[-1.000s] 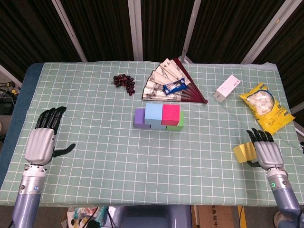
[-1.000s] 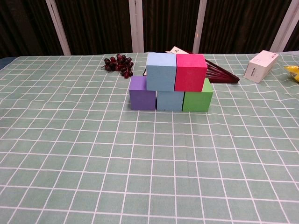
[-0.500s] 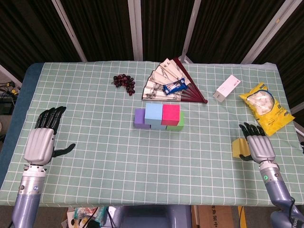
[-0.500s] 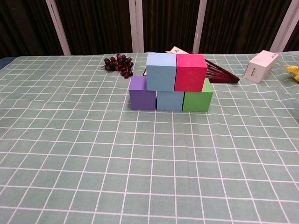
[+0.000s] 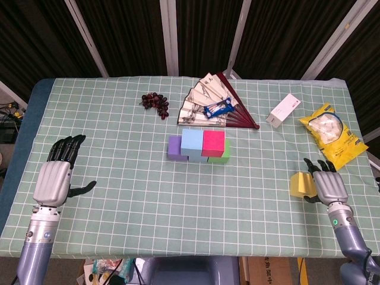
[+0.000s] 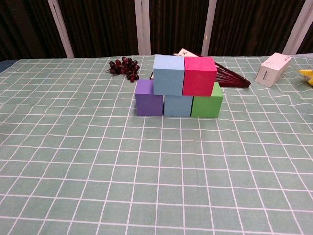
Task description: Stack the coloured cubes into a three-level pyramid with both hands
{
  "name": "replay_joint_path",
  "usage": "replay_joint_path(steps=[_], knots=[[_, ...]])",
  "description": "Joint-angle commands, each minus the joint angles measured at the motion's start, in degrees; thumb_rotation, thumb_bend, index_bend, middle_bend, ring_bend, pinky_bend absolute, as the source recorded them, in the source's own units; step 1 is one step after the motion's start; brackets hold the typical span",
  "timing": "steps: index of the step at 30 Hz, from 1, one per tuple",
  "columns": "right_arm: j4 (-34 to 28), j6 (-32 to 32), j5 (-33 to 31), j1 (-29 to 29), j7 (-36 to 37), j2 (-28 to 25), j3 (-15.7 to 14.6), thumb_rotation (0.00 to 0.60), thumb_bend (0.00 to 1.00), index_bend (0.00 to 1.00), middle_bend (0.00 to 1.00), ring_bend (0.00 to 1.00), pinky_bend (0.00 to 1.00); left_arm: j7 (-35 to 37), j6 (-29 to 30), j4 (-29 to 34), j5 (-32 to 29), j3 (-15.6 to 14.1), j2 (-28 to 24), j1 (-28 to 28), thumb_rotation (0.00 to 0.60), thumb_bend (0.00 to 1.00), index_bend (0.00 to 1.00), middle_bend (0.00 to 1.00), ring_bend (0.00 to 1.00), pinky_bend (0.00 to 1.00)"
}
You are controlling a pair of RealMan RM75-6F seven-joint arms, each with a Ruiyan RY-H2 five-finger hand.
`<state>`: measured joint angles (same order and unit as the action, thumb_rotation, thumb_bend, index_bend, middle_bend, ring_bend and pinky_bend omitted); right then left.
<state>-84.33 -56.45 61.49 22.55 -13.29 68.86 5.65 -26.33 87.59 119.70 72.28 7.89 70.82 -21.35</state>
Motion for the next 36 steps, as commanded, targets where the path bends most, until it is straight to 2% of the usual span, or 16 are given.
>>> replay_joint_path(steps=[1,6,11,14,19,25,29,32,36], knots=[[0.3,0.3,-0.6,0.0,-0.3,0.2,-0.1,0.6,0.18,0.0,0.39,0.18,0.0,0.1,-0.1,0.0,0.0,0.2,-0.1,0.1,0.6,0.15,0.0,0.07,0.06,0.07],[-0.7,-0.9,0.8,-0.2,1.6,0.2,0.5,0.6,0.18,0.0,0.47,0.26,0.0,0.2,-0.5,0.0,-0.2,0.6,-0.3,0.3,0.6,0.15,0.0,0.07,0.06,0.07],[-3.4,-2.7,2.6,-0.4,3.9,-0.9,1.6,0.6,0.18,0.01,0.49,0.27,0.0,0.2,-0.9,-0.2,-0.7,0.9,-0.4,0.5,0.6,0.15,0.0,0.07,0.06,0.07],[-6.2,-3.7,3.2,0.0,4.1,-2.6,2.7,0.6,0.18,0.01,0.49,0.27,0.0,0.5,-1.3,-0.6,-1.2,1.2,-0.4,0.6,0.6,0.15,0.0,0.07,0.06,0.07],[-14.6,-4.1,2.2,2.0,2.5,-8.4,6.3,0.6,0.18,0.01,0.49,0.27,0.0,0.4,-2.4,-2.3,-2.2,1.4,-0.3,0.4,0.6,0.15,0.0,0.07,0.06,0.07],[-25.5,-2.9,-2.6,7.4,-3.5,-16.0,12.3,0.6,0.18,0.01,0.49,0.27,0.0,1.3,-3.2,-2.7,-3.0,2.0,-0.5,0.4,0.6,0.15,0.0,0.07,0.06,0.07],[-30.0,-1.7,-6.3,12.3,-9.1,-19.0,15.7,0.6,0.18,0.01,0.49,0.27,0.0,2.4,-4.0,-2.4,-3.9,2.4,-1.0,0.4,0.6,0.15,0.0,0.07,0.06,0.07],[-32.9,-0.5,-10.6,16.5,-14.6,-20.4,17.0,0.6,0.18,0.01,0.49,0.27,0.0,3.1,-4.7,-2.1,-4.6,2.7,-1.9,0.3,0.6,0.15,0.0,0.07,0.06,0.07],[-35.1,0.7,-17.1,22.6,-21.7,-20.1,17.3,0.6,0.18,0.01,0.49,0.27,0.0,3.6,-5.5,-1.7,-5.6,3.2,-3.1,0.3,0.6,0.15,0.0,0.07,0.06,0.07]])
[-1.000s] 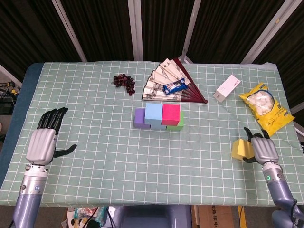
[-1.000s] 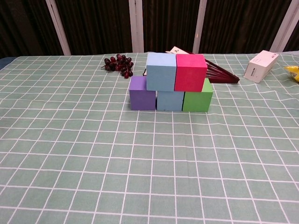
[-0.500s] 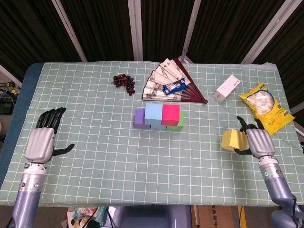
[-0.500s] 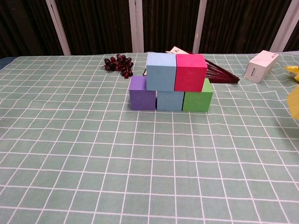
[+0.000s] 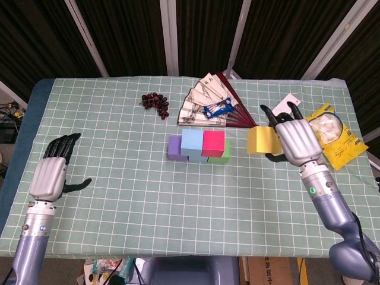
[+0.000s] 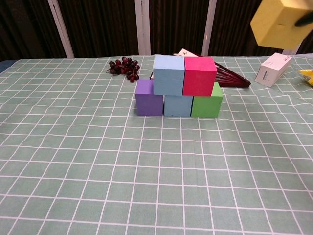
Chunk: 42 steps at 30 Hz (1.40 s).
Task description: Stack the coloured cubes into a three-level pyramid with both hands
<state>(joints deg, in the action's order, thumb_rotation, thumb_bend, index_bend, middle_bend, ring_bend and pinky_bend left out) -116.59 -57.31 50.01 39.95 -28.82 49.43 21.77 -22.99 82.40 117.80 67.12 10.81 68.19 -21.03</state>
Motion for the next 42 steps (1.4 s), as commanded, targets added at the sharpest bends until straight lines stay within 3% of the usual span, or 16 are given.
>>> replay_joint_path(steps=[1,12,18,22,31,42], knots=[[-3.0,1.7,-7.5,6.9,-8.0,-0.1,0.9,0.6,0.18,0.01,0.49,0.27,0.0,0.4,-0.5,0.2,-0.7,0.4,-0.8,-0.1,0.6,0.15,0.0,0.07,0.06,0.07],[0.9,-0.8,-27.8,23.7,-20.6,10.3,-1.2,0.6,0.18,0.01,0.49,0.27,0.0,2.5,-2.4,0.8,-3.6,1.5,-3.0,-0.2,0.6,0.15,0.0,0.07,0.06,0.07],[4.6,-5.0,-42.8,31.7,-23.4,15.4,0.5,0.6,0.18,0.01,0.49,0.27,0.0,3.8,-3.7,1.0,-4.6,1.8,-3.9,-0.4,0.6,0.15,0.0,0.07,0.06,0.07],[6.5,-7.7,-48.9,35.1,-24.7,17.5,1.4,0.6,0.18,0.01,0.49,0.27,0.0,4.7,-4.3,1.1,-5.0,1.9,-4.3,-0.5,0.6,0.15,0.0,0.07,0.06,0.06],[10.5,-11.2,-57.0,39.1,-26.5,20.1,3.3,0.6,0.18,0.01,0.49,0.27,0.0,5.8,-4.6,1.3,-4.9,1.8,-4.9,-0.5,0.6,0.15,0.0,0.07,0.06,0.06],[13.7,-10.5,-59.4,39.5,-26.7,22.1,3.3,0.6,0.18,0.01,0.49,0.27,0.0,5.8,-4.6,1.3,-5.0,1.6,-4.9,-0.6,0.6,0.15,0.0,0.07,0.06,0.06]])
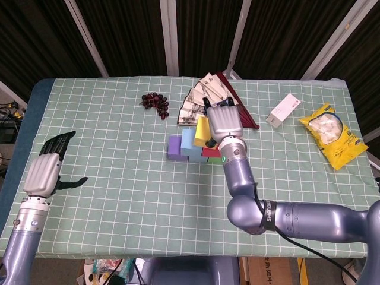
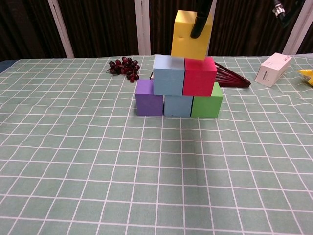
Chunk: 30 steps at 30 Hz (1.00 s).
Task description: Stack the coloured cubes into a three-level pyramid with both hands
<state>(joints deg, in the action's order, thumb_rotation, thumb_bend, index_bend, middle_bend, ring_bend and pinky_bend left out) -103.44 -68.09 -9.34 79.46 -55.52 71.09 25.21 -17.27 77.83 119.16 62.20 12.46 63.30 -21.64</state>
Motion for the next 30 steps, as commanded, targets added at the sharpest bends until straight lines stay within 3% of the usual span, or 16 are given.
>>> replay_joint_path(steps=[1,30], knots=[[0.9,0.5,0.0,0.0,0.1,0.7,-0.2,0.6,0.18,0.01,0.49,0.27,0.0,0.1,-0.1,0.0,-0.1,0.0,0.0,0.0,0.6,0.15,0.0,0.07,0.06,0.06],[4.4,3.2,-0.8,0.3,-1.1,2.9,-0.3,0.6,0.18,0.01,0.49,0.27,0.0,0.6,-0.8,-1.1,-1.3,-0.1,0.2,-0.6,0.6,0.15,0.0,0.07,0.06,0.06]])
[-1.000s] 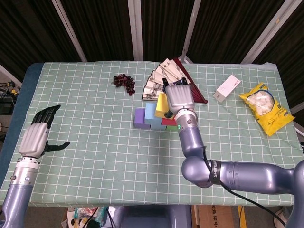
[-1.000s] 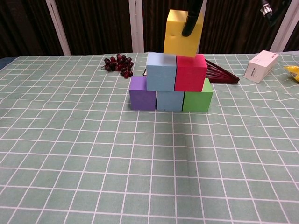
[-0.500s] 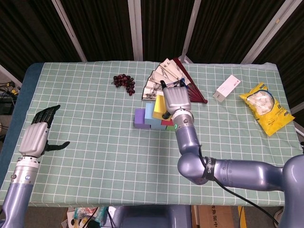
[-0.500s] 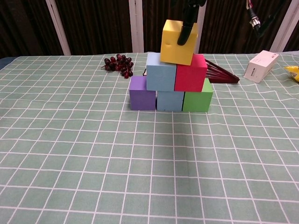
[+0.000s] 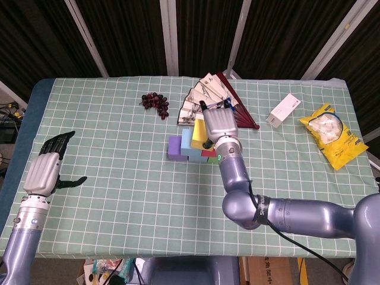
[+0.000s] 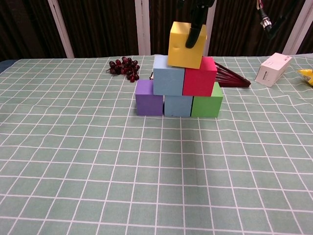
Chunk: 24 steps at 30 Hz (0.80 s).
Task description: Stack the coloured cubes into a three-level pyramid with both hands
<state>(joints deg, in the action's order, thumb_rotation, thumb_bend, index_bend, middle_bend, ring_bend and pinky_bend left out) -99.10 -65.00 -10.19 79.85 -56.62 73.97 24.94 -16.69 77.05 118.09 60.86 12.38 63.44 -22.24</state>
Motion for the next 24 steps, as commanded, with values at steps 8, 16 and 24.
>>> replay_joint_path(steps=[8,16,24], knots=[[0.5,0.8,1.0,-0.2,0.4,0.5,-0.3,0.6,0.18,0.01,0.49,0.27,0.0,-0.1,0.2,-0.1,-0.1,0.0,0.1,-0.1,0.6,0.15,0.0,0.07,0.06,0.06],[0.7,0.9,1.5,0.1,0.2,0.5,-0.4,0.6,0.18,0.01,0.49,0.27,0.0,0.0,0.1,-0.3,-0.3,0.0,0.1,-0.1,0.6,0.15,0.0,0.07,0.06,0.06],[0.3,1.4,1.6,0.0,0.2,0.1,-0.6,0.6,0.18,0.01,0.49,0.27,0.0,0.1,0.1,-0.2,-0.2,0.0,0.1,-0.2,0.6,0.15,0.0,0.07,0.06,0.06]])
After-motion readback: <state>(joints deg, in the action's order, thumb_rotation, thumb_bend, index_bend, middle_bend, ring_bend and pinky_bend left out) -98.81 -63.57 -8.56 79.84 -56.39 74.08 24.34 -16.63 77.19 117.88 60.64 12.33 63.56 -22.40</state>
